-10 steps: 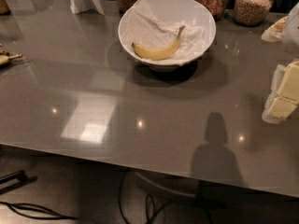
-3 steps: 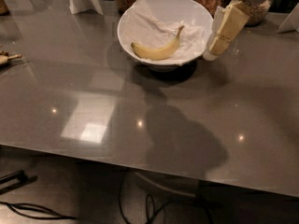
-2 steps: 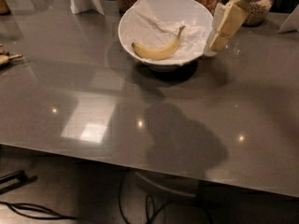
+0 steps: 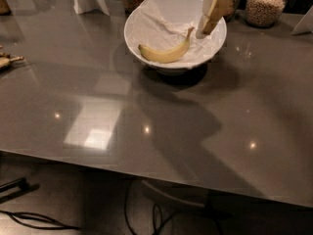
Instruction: Pick banana from white bowl
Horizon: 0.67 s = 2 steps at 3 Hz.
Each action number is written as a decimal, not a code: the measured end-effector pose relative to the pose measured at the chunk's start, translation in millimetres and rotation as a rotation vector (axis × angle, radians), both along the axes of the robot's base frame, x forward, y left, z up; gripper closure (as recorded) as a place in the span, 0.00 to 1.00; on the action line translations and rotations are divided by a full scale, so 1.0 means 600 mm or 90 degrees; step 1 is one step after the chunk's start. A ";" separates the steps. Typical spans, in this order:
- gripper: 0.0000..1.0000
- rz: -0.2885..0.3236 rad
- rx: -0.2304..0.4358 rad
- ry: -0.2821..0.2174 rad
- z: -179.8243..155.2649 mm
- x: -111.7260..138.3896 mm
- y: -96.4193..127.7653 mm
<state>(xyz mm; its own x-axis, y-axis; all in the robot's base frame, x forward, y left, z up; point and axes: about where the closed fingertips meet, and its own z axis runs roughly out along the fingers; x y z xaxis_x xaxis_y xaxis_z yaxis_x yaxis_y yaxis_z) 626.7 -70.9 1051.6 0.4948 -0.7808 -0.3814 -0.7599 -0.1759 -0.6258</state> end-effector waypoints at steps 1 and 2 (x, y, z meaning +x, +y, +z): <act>0.07 0.032 -0.016 -0.001 -0.021 0.063 0.032; 0.26 0.049 -0.032 0.010 -0.049 0.104 0.055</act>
Offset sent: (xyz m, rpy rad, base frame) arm 0.0989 0.0418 -0.0355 -0.0823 0.0298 0.1071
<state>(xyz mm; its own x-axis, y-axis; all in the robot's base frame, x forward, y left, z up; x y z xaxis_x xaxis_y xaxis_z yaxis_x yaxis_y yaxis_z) 689.0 -38.1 1022.4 0.5491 -0.7586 -0.3506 -0.7520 -0.2656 -0.6032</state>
